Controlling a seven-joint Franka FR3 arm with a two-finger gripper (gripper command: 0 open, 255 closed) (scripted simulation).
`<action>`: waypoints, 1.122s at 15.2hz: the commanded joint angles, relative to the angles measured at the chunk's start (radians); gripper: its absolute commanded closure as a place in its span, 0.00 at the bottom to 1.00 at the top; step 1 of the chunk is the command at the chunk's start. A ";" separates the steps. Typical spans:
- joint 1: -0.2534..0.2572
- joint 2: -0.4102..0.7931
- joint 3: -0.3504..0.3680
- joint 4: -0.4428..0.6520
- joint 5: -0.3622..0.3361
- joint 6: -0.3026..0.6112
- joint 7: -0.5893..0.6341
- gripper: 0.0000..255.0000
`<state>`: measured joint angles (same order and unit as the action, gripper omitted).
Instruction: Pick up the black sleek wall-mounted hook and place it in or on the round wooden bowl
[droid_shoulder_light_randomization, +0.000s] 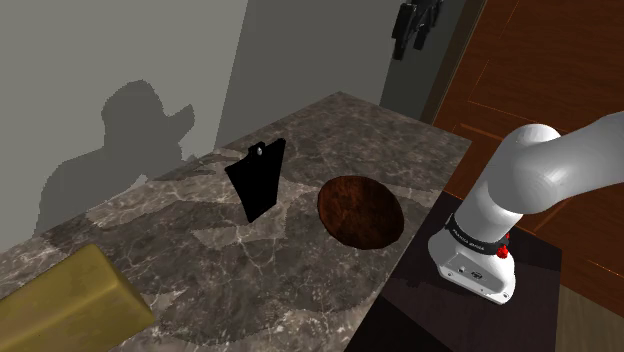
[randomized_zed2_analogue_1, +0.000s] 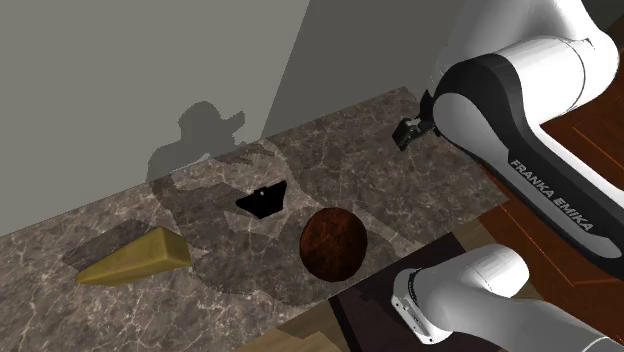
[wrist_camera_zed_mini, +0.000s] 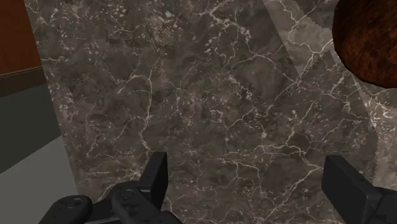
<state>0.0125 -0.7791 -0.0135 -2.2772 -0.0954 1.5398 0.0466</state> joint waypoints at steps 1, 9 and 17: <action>0.000 0.000 0.000 0.000 0.000 0.000 0.000 0.00; -0.033 0.003 0.222 -0.063 0.166 0.049 0.435 0.00; -0.090 0.144 0.451 -0.004 0.297 0.145 0.867 0.00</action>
<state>-0.0672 -0.6559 0.4113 -2.2920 0.1886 1.6724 0.8548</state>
